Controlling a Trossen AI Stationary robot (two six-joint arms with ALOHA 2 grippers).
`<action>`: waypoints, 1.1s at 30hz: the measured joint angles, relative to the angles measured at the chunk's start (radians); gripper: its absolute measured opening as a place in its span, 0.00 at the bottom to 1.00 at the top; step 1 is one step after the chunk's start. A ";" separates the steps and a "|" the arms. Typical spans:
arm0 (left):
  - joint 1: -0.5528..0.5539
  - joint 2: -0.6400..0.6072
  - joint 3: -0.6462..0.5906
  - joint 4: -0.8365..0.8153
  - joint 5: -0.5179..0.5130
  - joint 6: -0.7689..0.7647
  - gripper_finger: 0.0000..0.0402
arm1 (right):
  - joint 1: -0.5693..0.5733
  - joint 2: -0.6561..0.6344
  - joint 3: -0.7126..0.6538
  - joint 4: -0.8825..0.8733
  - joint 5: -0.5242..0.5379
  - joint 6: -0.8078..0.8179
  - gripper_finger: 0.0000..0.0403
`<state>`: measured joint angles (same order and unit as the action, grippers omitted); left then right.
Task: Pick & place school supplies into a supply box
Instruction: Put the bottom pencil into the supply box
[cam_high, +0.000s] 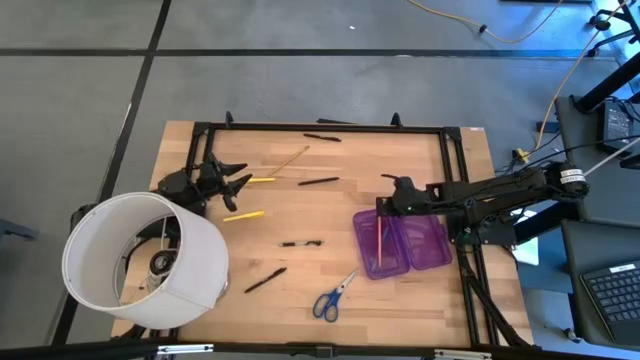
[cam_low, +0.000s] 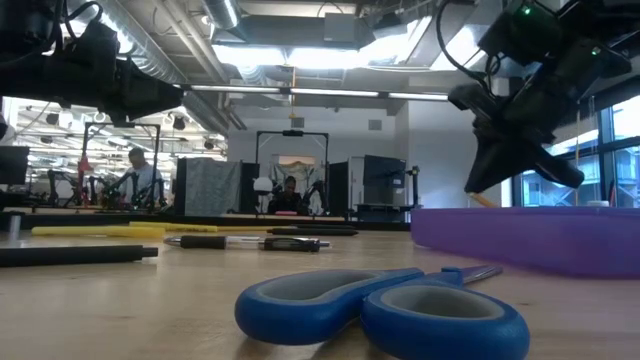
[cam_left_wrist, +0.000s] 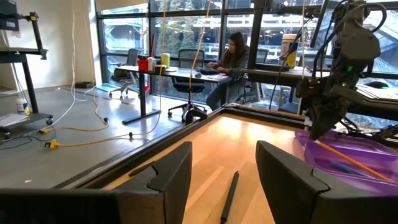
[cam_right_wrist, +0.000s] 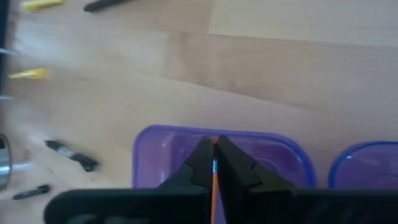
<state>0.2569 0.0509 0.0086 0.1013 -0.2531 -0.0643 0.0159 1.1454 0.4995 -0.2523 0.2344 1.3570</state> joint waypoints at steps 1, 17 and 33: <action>0.000 0.000 0.000 0.000 0.000 0.000 0.43 | 0.001 0.000 0.000 0.011 0.003 0.003 0.03; 0.000 0.000 0.000 0.000 0.000 0.040 0.43 | 0.032 0.000 0.001 -0.129 -0.041 -0.008 0.03; 0.000 0.000 0.000 0.000 0.000 0.052 0.43 | 0.041 0.000 0.001 -0.136 -0.067 -0.012 0.22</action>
<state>0.2569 0.0505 0.0082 0.1009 -0.2531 -0.0120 0.0566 1.1454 0.5003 -0.3885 0.1673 1.3447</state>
